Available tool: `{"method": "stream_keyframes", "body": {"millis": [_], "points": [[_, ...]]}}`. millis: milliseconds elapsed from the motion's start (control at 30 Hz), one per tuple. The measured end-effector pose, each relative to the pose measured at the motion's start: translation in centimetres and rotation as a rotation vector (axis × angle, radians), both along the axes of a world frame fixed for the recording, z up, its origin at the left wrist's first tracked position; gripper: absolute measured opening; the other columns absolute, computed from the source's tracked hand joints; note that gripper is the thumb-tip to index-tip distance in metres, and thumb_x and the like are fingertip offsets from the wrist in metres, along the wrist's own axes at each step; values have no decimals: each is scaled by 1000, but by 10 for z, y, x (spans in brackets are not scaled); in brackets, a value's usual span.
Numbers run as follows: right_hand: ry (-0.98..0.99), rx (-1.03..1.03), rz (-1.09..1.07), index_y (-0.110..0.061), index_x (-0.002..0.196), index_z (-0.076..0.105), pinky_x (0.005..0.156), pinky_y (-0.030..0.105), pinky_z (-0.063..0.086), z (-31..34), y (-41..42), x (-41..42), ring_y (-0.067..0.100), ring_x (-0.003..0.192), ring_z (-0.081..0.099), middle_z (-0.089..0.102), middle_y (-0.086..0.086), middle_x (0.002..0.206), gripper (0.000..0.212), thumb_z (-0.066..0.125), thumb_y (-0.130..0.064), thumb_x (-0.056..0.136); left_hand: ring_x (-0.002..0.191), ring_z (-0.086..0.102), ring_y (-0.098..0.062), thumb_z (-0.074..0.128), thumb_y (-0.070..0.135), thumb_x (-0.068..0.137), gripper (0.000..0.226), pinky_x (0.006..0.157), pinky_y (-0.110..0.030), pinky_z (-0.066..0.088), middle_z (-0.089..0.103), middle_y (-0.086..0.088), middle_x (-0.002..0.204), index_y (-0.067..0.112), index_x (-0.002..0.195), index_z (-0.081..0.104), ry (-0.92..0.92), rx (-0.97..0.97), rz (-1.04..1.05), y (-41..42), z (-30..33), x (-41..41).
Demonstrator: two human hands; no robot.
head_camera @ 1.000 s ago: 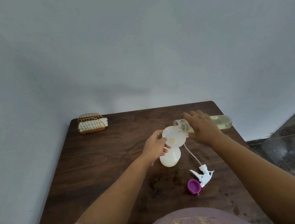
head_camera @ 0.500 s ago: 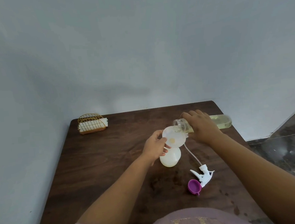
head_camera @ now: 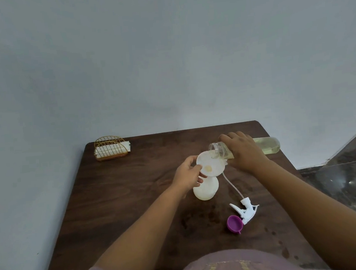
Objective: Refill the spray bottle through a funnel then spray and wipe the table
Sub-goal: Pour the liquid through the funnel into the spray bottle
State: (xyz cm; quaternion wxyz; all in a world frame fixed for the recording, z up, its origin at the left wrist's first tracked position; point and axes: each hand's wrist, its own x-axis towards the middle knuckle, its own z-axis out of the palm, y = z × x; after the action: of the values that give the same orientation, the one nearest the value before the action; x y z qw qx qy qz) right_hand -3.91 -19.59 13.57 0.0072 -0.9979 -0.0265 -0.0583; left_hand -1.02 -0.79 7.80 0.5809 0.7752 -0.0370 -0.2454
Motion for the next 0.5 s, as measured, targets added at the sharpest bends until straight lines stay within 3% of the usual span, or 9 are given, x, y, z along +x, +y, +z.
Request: {"method": "stream_keyframes", "body": {"millis": [267,500], "points": [[-2,22,5,-20,117,52,87,36,42,0,1,-1,25,98,52,58,1,103,55,75,-19,68,69,62,-14,47,20,99,29,70,-32,56,71,-3,96,25,127,53,7,-12,-3,1,0,0],[-5,18,0,-19,116,53,84,37,43,-2,2,-1,26,97,52,59,2,101,55,75,-19,66,74,64,-14,48,21,100,30,72,-30,57,69,-4,103,26,129,51,6,10,-4,1,0,-1]]}}
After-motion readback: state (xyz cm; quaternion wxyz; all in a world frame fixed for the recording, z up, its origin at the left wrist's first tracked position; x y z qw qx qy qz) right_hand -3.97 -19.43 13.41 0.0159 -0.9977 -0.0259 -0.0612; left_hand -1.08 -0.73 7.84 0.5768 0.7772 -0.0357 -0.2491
